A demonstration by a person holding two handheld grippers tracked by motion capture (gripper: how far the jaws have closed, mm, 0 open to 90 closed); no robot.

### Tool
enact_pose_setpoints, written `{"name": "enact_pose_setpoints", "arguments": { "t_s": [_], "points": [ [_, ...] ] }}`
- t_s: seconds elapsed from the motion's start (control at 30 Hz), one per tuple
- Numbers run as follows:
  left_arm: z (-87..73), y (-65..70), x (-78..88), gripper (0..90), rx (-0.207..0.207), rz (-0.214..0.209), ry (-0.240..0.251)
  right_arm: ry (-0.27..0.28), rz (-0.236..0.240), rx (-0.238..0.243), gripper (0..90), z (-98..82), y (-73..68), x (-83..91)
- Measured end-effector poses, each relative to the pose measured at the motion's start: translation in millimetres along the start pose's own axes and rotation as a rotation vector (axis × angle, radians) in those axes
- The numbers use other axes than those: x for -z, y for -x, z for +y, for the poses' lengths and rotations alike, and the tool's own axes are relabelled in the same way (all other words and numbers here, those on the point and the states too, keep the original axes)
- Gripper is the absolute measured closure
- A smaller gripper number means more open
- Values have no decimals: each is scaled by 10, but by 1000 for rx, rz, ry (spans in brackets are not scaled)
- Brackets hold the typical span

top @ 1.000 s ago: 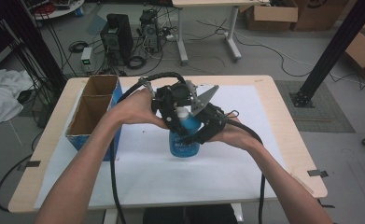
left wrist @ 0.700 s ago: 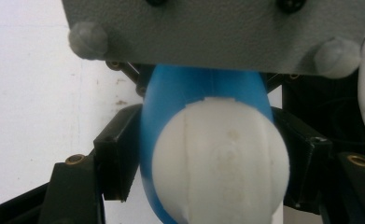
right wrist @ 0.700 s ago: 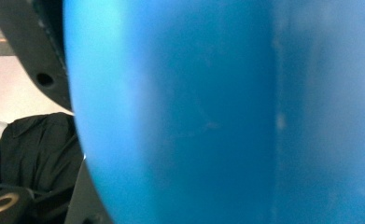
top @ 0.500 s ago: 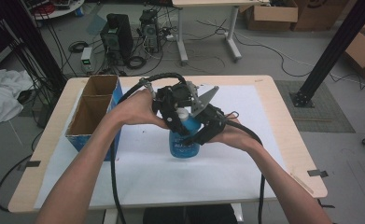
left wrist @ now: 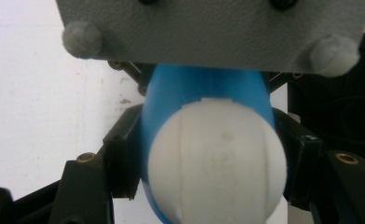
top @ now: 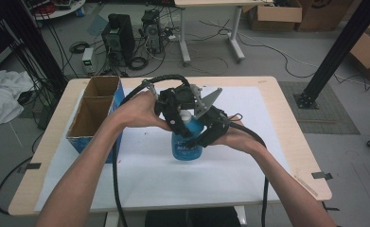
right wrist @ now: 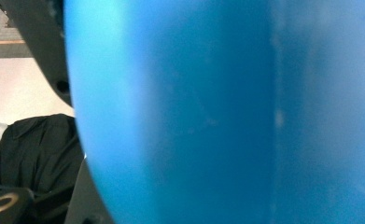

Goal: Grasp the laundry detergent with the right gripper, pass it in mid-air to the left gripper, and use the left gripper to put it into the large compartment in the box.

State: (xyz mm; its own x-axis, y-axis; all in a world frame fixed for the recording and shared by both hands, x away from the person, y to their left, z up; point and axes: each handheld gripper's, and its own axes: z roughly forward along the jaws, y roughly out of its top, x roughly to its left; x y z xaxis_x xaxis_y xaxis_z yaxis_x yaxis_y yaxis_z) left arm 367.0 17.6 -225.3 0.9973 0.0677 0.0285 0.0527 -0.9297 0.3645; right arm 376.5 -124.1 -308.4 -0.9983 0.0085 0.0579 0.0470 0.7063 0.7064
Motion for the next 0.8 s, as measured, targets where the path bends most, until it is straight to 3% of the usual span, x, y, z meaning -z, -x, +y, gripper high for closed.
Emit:
{"name": "enact_pose_setpoints", "arguments": {
  "t_s": [0.23,0.8],
  "points": [
    [-6,13,-8,385,5,7,15,13,-6,6,444,-20,4,1],
    [-26,36,-81,386,4,19,0,33,-13,10,432,-93,2,-71]
  ]
}}
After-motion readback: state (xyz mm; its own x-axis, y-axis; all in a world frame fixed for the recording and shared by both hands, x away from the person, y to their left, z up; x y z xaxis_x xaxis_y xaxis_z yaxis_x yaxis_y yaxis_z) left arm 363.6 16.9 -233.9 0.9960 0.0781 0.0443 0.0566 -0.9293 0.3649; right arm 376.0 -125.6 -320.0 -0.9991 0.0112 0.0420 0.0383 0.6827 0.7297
